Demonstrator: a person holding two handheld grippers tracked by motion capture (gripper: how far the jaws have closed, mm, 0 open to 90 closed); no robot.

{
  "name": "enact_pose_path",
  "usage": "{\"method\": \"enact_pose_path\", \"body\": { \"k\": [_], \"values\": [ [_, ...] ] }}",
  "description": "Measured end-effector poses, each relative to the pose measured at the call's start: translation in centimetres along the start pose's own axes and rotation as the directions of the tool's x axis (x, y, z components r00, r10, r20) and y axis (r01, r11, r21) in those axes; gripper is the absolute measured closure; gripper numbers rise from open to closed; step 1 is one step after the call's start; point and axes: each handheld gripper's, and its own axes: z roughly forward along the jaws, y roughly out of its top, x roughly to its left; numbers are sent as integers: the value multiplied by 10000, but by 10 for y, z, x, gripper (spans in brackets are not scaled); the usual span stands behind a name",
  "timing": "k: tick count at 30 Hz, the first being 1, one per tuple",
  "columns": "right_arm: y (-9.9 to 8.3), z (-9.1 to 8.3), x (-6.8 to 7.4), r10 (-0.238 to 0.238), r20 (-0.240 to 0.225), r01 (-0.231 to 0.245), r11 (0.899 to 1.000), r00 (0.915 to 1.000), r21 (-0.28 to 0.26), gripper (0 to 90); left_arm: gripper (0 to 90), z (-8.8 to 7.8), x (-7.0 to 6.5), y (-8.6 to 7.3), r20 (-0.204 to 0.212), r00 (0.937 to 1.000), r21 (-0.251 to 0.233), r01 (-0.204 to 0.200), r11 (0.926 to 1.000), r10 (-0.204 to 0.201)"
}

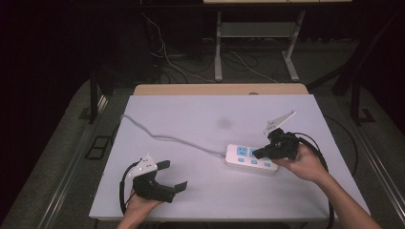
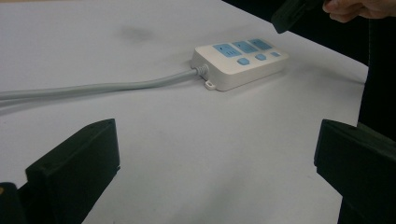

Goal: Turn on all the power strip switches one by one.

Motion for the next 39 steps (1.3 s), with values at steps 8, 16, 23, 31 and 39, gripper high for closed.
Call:
{"method": "enact_pose_path", "body": {
  "k": [8, 16, 23, 31, 39],
  "values": [
    [-1, 5, -3, 29, -11, -29, 10000, 10000, 71, 900, 0, 0, 1, 0, -28, 10000, -33, 10, 10000, -10],
    [-7, 15, -8, 204, -109, -201, 9994, 9997, 270, 900, 0, 0, 1, 0, -29, 10000, -16, 5, 10000, -6],
    [-8, 23, -9, 256, -110, -251, 9987, 9996, 452, 900, 0, 0, 1, 0, -35, 10000, -23, 16, 10000, -16],
    [-12, 31, -15, 485, -172, -476, 9977, 9987, 492, 900, 0, -1, 1, 0, -20, 10000, -43, 35, 10000, -35],
    [-14, 30, -17, 513, -232, -503, 9978, 9984, 441, 900, 0, -1, 1, 0, -28, 10000, -34, 36, 10000, -36]
  ]
}}
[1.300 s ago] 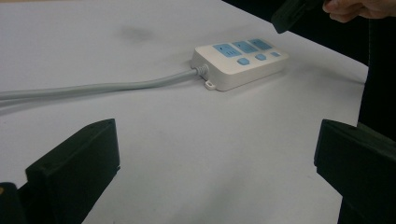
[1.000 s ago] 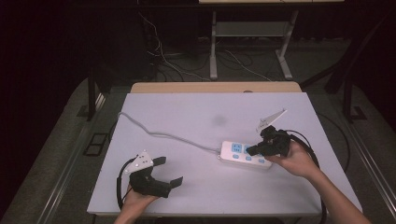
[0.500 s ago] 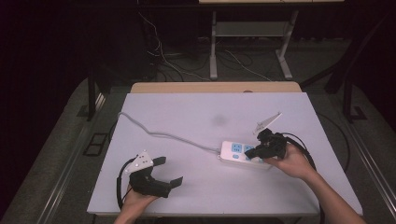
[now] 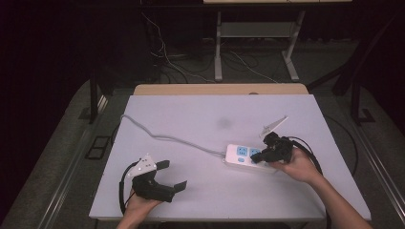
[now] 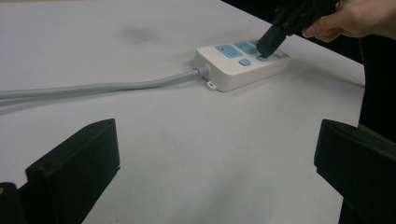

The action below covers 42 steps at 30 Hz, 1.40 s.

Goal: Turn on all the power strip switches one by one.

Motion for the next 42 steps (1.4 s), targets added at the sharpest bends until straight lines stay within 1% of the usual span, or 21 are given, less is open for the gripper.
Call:
{"method": "enact_pose_path", "body": {
  "k": [4, 15, 18, 21, 22, 27, 30, 34, 39, 42],
  "values": [
    [-2, 1, -1, 67, -102, -67, 10000, 9999, -62, 900, 0, 0, 0, 0, 2, 10000, -7, 5, 10000, -5],
    [-2, 2, -2, -102, -88, 101, 9999, 9999, -57, 900, 0, 0, -1, 0, 48, 10000, -6, 2, 10000, -2],
    [-2, 3, -2, -86, -116, 85, 9999, 9999, -63, 900, 0, 1, -1, 0, 55, 10000, 12, 15, 10000, -15],
    [-2, 3, 0, -221, 118, 220, 9997, 9997, 64, 900, 0, 1, -1, 0, 61, 10000, -1, 3, 10000, -3],
    [-2, 3, 1, -274, 147, 273, 9996, 9995, 32, 900, 0, 1, -1, 0, 60, 10000, -5, 6, 10000, -6],
    [-4, 3, 0, -271, 51, 271, 9996, 9996, -120, 900, 0, 0, -1, 0, 58, 10000, 18, -30, 10000, 30],
    [-4, 3, -1, -212, -2, 212, 9997, 9998, -146, 900, 0, 0, 0, 0, 38, 10000, -16, 20, 10000, -20],
    [-3, 3, 1, -362, 141, 363, 9993, 9992, -113, 900, 0, 0, 0, 0, 49, 10000, -23, 11, 10000, -11],
    [-5, 2, 0, -186, 41, 187, 9994, 9998, -297, 900, 0, 0, 0, 0, 10, 10000, -30, 18, 10000, -18],
    [-4, 1, -1, -195, 121, 198, 9996, 9997, -216, 900, 0, 0, 0, 0, -39, 10000, -59, 20, 10000, -20]
  ]
}}
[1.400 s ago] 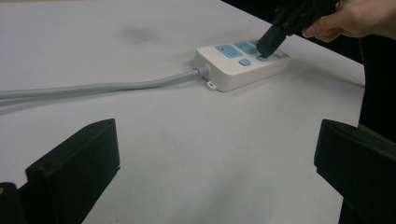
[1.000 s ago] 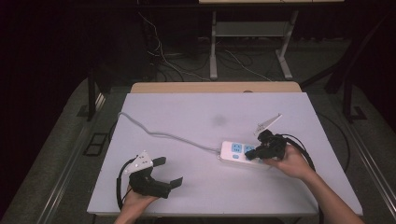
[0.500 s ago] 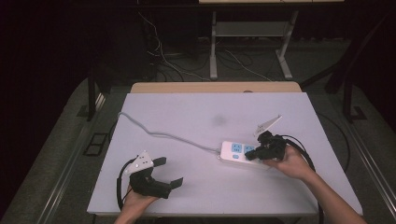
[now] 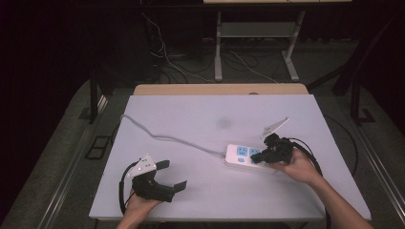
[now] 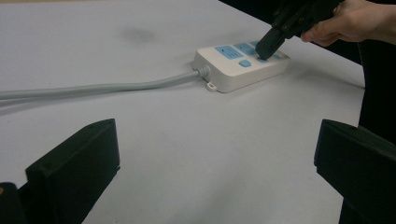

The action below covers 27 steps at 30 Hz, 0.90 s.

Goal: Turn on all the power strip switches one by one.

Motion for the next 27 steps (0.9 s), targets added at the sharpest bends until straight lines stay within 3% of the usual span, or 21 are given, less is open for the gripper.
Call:
{"method": "enact_pose_path", "body": {
  "k": [10, 27],
  "values": [
    [2, -8, 0, 144, -17, -144, 9998, 9999, -166, 900, 0, 0, 2, 0, -157, 9999, -128, -22, 9999, 20],
    [27, -29, 9, -123, -132, 117, 9990, 9998, -432, 900, 0, 0, 6, 2, -624, 9980, -640, -108, 9979, 68]
  ]
}}
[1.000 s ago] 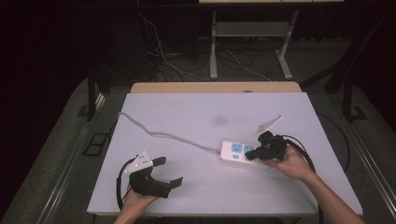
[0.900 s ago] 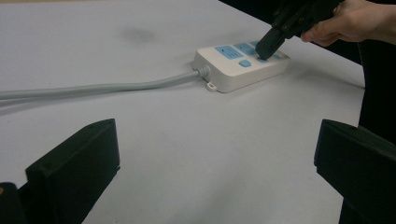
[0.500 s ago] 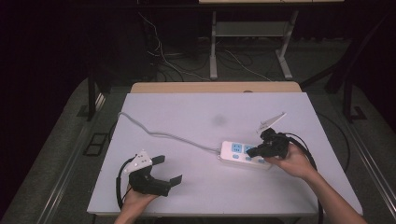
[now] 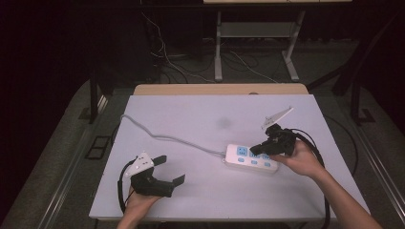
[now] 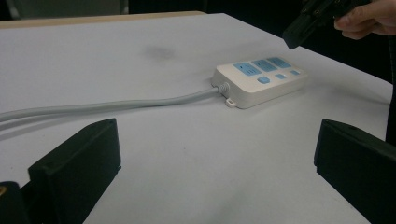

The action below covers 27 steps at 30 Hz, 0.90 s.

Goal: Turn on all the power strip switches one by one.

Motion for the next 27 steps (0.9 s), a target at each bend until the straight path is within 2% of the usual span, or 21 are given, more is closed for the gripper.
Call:
{"method": "enact_pose_path", "body": {
  "k": [10, 16, 27],
  "values": [
    [14, 4, 5, -238, -89, 238, 9997, 9997, 46, 900, 0, 2, -1, 0, 57, 10000, 62, -29, 10000, 28],
    [18, 13, 6, -378, -176, 381, 9992, 9991, 158, 900, 0, 1, 0, 0, 65, 10000, 68, -24, 10000, 23],
    [20, 29, 6, -299, -354, 313, 9988, 9989, 386, 900, 0, 1, 0, 0, 79, 10000, 57, 23, 10000, -23]
  ]
}}
